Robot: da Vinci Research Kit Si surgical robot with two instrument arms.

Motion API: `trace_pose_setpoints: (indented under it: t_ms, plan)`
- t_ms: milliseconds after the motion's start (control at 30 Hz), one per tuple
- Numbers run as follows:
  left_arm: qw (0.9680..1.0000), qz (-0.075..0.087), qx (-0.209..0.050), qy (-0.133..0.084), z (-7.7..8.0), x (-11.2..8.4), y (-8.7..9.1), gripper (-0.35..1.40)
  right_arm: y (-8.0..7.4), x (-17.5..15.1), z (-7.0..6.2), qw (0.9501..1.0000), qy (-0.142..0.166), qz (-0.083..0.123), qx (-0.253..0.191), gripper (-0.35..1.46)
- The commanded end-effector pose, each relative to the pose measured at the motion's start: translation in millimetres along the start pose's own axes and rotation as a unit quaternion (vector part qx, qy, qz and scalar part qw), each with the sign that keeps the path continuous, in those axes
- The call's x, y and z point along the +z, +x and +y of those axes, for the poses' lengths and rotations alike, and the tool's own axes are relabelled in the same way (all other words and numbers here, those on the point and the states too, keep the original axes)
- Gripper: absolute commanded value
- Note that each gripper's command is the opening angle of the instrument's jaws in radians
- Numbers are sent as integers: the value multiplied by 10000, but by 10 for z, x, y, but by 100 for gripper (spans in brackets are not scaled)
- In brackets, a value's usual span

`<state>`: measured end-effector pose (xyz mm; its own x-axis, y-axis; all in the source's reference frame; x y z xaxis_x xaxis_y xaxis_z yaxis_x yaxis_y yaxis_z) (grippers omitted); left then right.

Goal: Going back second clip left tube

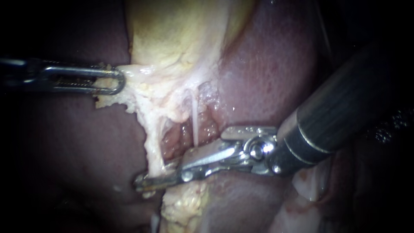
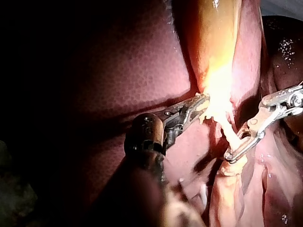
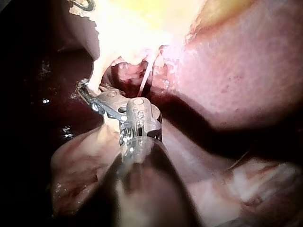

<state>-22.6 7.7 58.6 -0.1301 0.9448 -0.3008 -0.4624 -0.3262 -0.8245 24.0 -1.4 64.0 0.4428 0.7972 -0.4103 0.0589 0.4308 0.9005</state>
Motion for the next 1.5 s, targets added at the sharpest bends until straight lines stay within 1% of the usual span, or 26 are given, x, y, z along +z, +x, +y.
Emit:
trace_pose_setpoints:
  t_ms: [33, 133, 200, 267, 300, 400, 433, 500, 533, 600, 667, 733, 833, 933, 1000, 1100, 1200, 1233, 1267, 1367, 1500]
  plan:
    - [10000, -2, 0, 2, 0, 0, 0, -35, 0, 0, 0, 10000, -11, 8, -1, -35]
    - [10000, -2, 0, 2, 0, 0, 0, -35, -1, 0, 1, 10000, 13, -11, -61, -35]
    - [10000, -2, 0, 2, 0, 0, 0, -35, -3, 1, 2, 9986, 58, -37, -516, -1]
    - [10000, -2, 0, 2, 0, 0, 0, -35, -5, 5, 4, 9982, 79, 10, -589, 32]
    - [10000, -2, 0, 2, 0, 0, 0, -35, -6, 7, 6, 9977, 114, 84, -660, 40]
    - [10000, -2, 0, 2, 0, 0, 0, -35, -10, 12, 14, 9971, 201, 260, -692, 46]
    - [10000, -2, 0, 2, 0, 0, 0, -35, -13, 12, 18, 9969, 219, 278, -701, 47]
    - [10000, -1, -1, 3, 0, 0, 0, -35, -15, 12, 25, 9960, 98, 333, -822, 49]
    - [10000, -2, -1, 3, 1, -1, 0, -35, -16, 11, 30, 9951, -10, 384, -908, 49]
    - [10000, -1, -1, 3, 1, -1, 0, -35, -16, 7, 37, 9926, -76, 414, -1135, 50]
    - [10000, -1, -1, 3, 1, -1, 0, -35, -17, 1, 43, 9895, -221, 448, -1356, 50]
    - [10000, -2, -1, 3, 1, -1, 0, -35, -19, -6, 47, 9858, -335, 459, -1580, 50]
    - [10000, -2, -2, 3, 2, -1, 0, -35, -24, -16, 49, 9800, -481, 484, -1868, 50]
    - [10000, -1, -3, 3, 2, -1, 0, -35, -27, -27, 46, 9760, -570, 496, -2042, 50]
    - [10000, -2, -2, 3, 2, -1, 0, -35, -28, -38, 42, 9724, -639, 503, -2189, 50]
    - [10000, -2, -3, 3, 2, -1, 0, -35, -28, -56, 33, 9687, -752, 530, -2304, 50]
    - [10000, -1, -3, 3, 2, -1, 0, -35, -27, -74, 24, 9649, -875, 473, -2431, 50]
    - [10000, -1, -3, 3, 2, -1, 0, -35, -27, -79, 21, 9631, -915, 412, -2497, 50]
    - [10000, -1, -3, 4, 2, -1, 0, -35, -28, -87, 16, 9599, -954, 312, -2618, 50]
    - [10000, -1, -3, 4, 3, -1, 0, -35, -26, -111, 2, 9566, -938, 201, -2752, 50]
    - [10000, 0, -3, 4, 3, -1, -1, -35, -18, -146, -24, 9565, -979, 207, -2741, 50]
